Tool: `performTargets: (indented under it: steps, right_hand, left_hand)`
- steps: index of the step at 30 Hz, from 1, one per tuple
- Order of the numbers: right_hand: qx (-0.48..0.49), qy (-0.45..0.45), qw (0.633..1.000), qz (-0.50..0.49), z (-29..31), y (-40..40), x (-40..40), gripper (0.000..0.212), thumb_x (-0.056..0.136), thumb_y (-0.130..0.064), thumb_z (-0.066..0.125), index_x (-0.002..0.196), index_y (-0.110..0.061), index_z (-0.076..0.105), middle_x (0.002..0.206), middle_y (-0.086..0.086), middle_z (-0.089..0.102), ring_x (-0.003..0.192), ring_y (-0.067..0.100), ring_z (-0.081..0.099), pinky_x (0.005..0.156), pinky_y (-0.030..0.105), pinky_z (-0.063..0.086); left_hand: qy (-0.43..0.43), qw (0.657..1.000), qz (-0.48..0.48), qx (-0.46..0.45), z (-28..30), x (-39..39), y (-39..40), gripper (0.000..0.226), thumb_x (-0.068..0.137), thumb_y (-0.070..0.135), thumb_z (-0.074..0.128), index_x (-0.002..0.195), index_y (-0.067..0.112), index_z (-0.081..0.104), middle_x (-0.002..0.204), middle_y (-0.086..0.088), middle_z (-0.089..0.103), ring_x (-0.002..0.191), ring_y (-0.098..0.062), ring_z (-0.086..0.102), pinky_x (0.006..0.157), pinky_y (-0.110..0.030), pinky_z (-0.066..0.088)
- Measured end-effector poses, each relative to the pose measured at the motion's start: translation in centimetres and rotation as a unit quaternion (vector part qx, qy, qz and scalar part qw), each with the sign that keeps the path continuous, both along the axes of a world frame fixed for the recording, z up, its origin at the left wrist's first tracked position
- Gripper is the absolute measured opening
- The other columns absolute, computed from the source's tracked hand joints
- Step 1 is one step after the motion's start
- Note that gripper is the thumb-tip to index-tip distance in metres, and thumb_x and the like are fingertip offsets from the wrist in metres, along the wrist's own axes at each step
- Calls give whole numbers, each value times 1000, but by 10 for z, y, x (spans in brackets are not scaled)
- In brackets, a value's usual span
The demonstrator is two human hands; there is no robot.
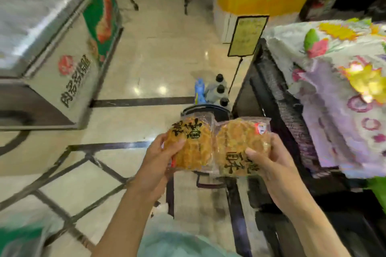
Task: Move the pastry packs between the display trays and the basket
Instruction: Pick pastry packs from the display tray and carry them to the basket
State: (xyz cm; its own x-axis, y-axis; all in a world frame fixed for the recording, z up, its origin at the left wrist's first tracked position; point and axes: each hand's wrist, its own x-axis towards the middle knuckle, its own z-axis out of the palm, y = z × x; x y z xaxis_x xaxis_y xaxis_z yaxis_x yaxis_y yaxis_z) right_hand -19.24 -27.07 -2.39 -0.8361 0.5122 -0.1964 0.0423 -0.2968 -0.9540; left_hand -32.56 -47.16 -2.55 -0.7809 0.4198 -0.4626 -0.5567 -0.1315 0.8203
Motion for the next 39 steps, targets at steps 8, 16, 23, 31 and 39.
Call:
performTargets:
  steps: [8, 16, 23, 31, 39]
  right_hand:
    - [-41, -85, 995, -13, -56, -96, -158, 46, 81, -17, 70, 125, -16, 58, 116, 13, 71, 105, 31, 70, 74, 41, 58]
    - [-144, -95, 977, -125, -69, -112, -247, 49, 82, -13, 65, 129, -10, 55, 117, 16, 71, 100, 31, 72, 66, 35, 59]
    - [-112, -141, 943, -281, -122, -48, -268, 72, 67, -30, 91, 130, -19, 56, 120, 9, 71, 111, 32, 69, 93, 53, 54]
    - [-77, -231, 870, -430, -171, 25, -292, 55, 71, -28, 83, 118, -24, 56, 115, 3, 68, 102, 16, 68, 67, 24, 58]
    - [-119, -323, 811, -473, -261, 27, -326, 62, 76, -17, 87, 128, -25, 53, 121, -5, 64, 111, 11, 63, 96, 44, 56]
  left_hand:
    - [5, 997, 37, -68, -44, -146, -104, 49, 80, 28, 80, 124, 21, 59, 115, -5, 74, 102, -24, 73, 84, -42, 61]
    - [9, 992, -79, -99, -62, -271, -99, 46, 83, 29, 79, 124, 22, 58, 114, -5, 74, 101, -23, 73, 88, -43, 60]
    - [2, 958, -253, -137, -95, -358, 26, 37, 86, 22, 76, 118, 16, 59, 108, -7, 76, 95, -23, 75, 67, -31, 58]
    - [95, 878, -417, -215, -143, -463, 185, 20, 88, 13, 73, 101, 16, 58, 94, 0, 74, 83, -16, 73, 71, -40, 58]
    - [161, 760, -583, -238, -242, -489, 300, 27, 90, 13, 74, 111, 11, 57, 97, 0, 72, 85, -13, 71, 70, -32, 60]
